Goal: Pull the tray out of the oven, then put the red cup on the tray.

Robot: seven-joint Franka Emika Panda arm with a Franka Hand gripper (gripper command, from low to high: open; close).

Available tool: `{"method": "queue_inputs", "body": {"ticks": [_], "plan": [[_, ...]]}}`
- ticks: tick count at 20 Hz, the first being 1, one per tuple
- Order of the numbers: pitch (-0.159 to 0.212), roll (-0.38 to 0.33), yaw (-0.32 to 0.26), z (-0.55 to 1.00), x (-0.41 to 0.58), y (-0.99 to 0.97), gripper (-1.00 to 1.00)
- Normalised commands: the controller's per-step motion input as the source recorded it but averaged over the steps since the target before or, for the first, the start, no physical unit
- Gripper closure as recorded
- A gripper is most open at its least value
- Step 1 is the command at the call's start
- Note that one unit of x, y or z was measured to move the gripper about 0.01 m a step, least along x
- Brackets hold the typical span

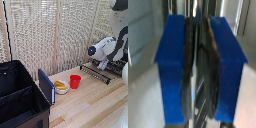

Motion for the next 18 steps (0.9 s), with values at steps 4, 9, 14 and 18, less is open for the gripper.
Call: {"method": "queue_inputs", "body": {"ticks": [4, 9, 14, 18], "plan": [[-0.002, 0.059, -0.001, -0.06, 0.002, 0.73, 1.00], [-0.002, 0.000, 0.000, -0.17, 0.000, 0.99, 1.00], [-0.036, -0.021, -0.017, -0.20, 0.000, 0.99, 1.00], [-0.005, -0.060, -0.046, -0.11, 0.000, 0.77, 1.00]]}}
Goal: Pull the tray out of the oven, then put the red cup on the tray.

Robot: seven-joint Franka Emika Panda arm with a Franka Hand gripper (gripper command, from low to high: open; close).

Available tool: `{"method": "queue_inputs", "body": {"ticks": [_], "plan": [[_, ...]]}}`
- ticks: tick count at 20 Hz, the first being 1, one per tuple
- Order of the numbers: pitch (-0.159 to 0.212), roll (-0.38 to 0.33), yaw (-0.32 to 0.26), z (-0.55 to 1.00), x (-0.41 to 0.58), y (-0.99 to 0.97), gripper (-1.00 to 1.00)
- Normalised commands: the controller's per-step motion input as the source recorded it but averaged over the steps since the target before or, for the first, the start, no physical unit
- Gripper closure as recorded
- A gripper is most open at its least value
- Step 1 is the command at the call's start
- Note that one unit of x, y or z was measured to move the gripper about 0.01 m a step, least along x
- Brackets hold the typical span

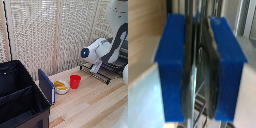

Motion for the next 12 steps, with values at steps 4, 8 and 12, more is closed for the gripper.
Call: {"method": "queue_inputs", "body": {"ticks": [4, 8, 12], "plan": [[0.013, -0.006, -0.005, -0.04, 0.000, 0.13, -1.00], [0.003, 0.013, 0.000, -0.03, 0.068, 0.00, -1.00], [-0.066, 0.053, -0.059, 0.14, 0.035, 0.16, -1.00]]}}
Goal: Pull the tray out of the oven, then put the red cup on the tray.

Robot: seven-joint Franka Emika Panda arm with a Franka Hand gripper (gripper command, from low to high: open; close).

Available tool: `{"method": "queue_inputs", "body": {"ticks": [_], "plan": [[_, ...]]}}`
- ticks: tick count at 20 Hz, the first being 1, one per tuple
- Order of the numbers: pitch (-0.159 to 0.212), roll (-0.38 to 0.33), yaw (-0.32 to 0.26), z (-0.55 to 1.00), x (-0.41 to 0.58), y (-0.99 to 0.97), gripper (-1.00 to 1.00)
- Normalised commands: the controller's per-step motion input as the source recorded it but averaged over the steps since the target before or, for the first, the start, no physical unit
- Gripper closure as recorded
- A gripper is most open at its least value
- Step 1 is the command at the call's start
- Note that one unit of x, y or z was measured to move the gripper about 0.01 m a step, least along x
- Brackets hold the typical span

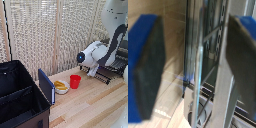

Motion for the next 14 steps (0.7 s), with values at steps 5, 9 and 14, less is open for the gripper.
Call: {"method": "queue_inputs", "body": {"ticks": [5, 9, 14], "plan": [[-0.073, 0.053, -0.186, 0.52, 0.117, 0.31, -1.00], [-0.077, 0.053, -0.218, 0.66, 0.066, 0.36, -1.00], [-0.056, 0.117, -0.230, 0.61, 0.000, 0.33, -1.00]]}}
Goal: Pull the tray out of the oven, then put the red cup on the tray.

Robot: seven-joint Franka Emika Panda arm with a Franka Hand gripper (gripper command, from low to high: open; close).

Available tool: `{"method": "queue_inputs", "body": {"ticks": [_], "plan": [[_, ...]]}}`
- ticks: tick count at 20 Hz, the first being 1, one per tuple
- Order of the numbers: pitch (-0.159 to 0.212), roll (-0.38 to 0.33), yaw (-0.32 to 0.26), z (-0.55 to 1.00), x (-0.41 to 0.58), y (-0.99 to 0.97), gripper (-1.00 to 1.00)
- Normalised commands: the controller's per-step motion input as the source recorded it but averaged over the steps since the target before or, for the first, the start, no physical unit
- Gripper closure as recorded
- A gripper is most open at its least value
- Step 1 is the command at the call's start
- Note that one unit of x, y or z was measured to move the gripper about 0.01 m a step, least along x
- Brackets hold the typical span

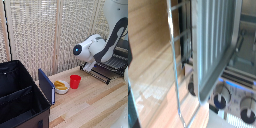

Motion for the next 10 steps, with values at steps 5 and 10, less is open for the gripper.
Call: {"method": "queue_inputs", "body": {"ticks": [5, 10], "plan": [[-0.003, 0.217, -0.211, 0.43, 0.000, 0.30, -1.00], [0.000, 0.248, -0.212, 0.35, 0.000, 0.27, -1.00]]}}
